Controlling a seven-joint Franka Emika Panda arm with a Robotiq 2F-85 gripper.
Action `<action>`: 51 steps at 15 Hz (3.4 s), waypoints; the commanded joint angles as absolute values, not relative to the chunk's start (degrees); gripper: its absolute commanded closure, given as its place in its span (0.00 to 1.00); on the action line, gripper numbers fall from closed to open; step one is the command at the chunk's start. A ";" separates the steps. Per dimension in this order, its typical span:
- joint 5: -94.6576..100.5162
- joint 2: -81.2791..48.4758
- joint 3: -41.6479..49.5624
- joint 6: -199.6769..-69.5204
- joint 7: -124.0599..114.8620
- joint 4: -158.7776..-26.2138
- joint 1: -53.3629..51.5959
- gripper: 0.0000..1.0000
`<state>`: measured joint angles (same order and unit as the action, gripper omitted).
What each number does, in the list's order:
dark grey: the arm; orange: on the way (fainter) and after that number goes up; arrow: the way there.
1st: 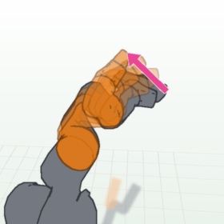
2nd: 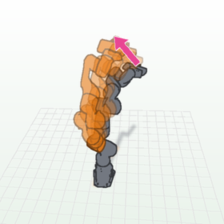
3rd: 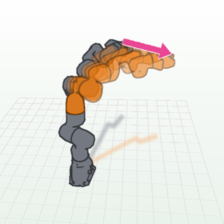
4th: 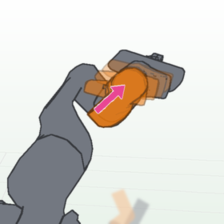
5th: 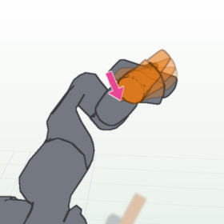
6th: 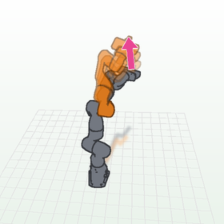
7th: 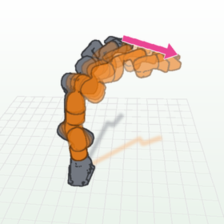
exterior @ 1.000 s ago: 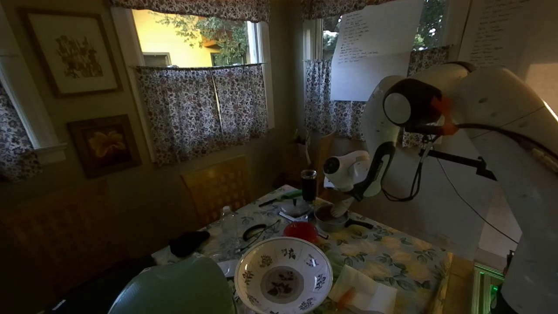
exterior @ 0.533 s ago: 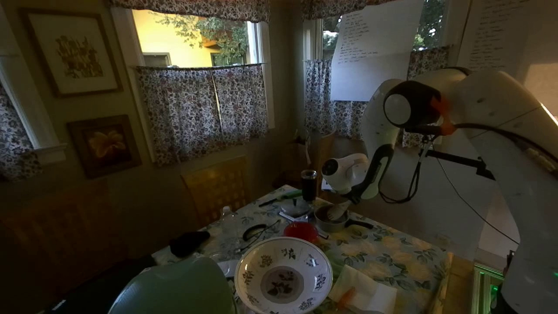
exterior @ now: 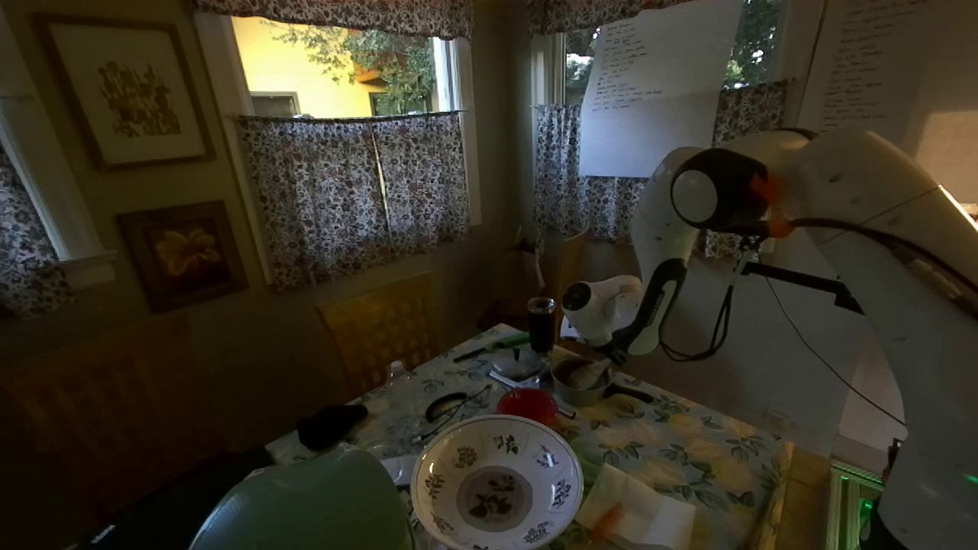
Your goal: Use the wooden spoon to put the contents from the pot into the pink bowl.
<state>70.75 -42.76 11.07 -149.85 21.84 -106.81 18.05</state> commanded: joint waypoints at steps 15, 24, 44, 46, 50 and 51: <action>38.70 -41.57 2.08 -153.29 39.33 -107.07 26.96 0.94; 22.95 -37.69 1.40 -152.37 48.89 -108.56 25.69 0.94; 28.44 -33.51 10.76 -151.87 45.11 -112.33 9.31 0.94; 31.45 -33.69 11.88 -151.77 43.65 -112.41 7.45 0.94; 40.11 -34.26 14.65 -153.02 39.25 -112.78 3.36 0.94; 42.74 -34.49 14.95 -152.87 37.99 -112.70 2.72 0.94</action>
